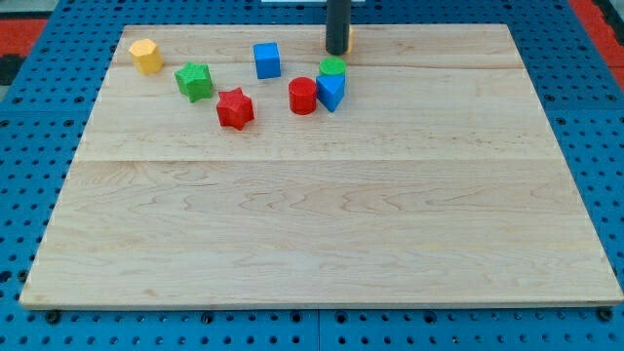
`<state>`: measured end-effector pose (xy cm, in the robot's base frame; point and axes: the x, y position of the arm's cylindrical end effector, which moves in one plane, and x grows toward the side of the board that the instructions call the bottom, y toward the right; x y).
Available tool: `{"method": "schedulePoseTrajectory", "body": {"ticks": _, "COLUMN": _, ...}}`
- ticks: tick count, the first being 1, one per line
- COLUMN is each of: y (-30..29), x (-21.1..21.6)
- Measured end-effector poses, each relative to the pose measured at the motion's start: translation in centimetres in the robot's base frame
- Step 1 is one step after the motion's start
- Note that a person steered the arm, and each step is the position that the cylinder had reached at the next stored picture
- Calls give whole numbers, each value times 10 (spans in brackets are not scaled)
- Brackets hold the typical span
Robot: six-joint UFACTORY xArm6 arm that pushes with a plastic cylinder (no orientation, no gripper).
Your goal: Move the yellow heart closer to the red circle
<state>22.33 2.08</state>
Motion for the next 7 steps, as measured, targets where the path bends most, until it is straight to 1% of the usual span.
{"method": "schedulePoseTrajectory", "body": {"ticks": 1, "y": -37, "x": -24}}
{"method": "schedulePoseTrajectory", "body": {"ticks": 2, "y": -55, "x": -30}}
{"method": "schedulePoseTrajectory", "body": {"ticks": 3, "y": -42, "x": -31}}
{"method": "schedulePoseTrajectory", "body": {"ticks": 4, "y": 8, "x": -4}}
{"method": "schedulePoseTrajectory", "body": {"ticks": 5, "y": 54, "x": 78}}
{"method": "schedulePoseTrajectory", "body": {"ticks": 6, "y": 121, "x": 46}}
{"method": "schedulePoseTrajectory", "body": {"ticks": 7, "y": 115, "x": -27}}
